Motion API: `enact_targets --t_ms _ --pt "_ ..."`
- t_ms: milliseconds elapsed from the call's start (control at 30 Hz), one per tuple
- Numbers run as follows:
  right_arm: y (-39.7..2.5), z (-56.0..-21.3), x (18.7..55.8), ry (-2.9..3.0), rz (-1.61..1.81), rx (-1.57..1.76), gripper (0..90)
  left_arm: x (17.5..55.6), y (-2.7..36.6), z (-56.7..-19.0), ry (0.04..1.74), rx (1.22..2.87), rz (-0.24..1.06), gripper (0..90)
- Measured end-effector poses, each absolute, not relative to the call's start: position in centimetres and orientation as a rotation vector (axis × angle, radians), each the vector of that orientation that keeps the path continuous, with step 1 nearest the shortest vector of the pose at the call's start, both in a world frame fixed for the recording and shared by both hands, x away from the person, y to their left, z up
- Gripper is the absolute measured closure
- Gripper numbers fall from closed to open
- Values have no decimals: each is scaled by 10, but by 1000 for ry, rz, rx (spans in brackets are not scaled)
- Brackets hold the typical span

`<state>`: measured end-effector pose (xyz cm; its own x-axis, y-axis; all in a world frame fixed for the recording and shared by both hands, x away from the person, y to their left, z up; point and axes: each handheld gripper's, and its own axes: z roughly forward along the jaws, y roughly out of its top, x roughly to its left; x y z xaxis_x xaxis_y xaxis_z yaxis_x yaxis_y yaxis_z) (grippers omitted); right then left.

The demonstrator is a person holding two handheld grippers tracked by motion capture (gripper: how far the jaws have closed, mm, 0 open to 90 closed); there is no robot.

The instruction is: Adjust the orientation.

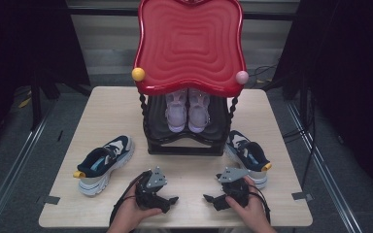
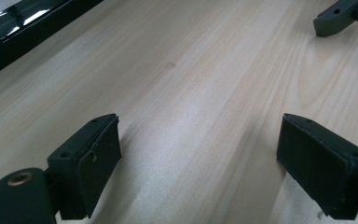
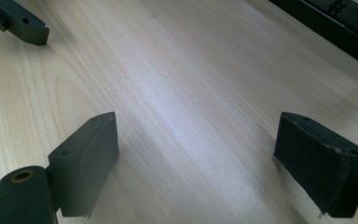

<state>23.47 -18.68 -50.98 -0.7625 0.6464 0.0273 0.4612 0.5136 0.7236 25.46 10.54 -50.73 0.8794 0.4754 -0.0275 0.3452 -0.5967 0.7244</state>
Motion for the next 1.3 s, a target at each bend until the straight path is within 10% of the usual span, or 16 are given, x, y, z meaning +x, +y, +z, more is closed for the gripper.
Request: enact_targets --t_ms 1300 --pt "-187 -510 235 2519 1090 937 127 271 150 -429 731 2443 126 213"
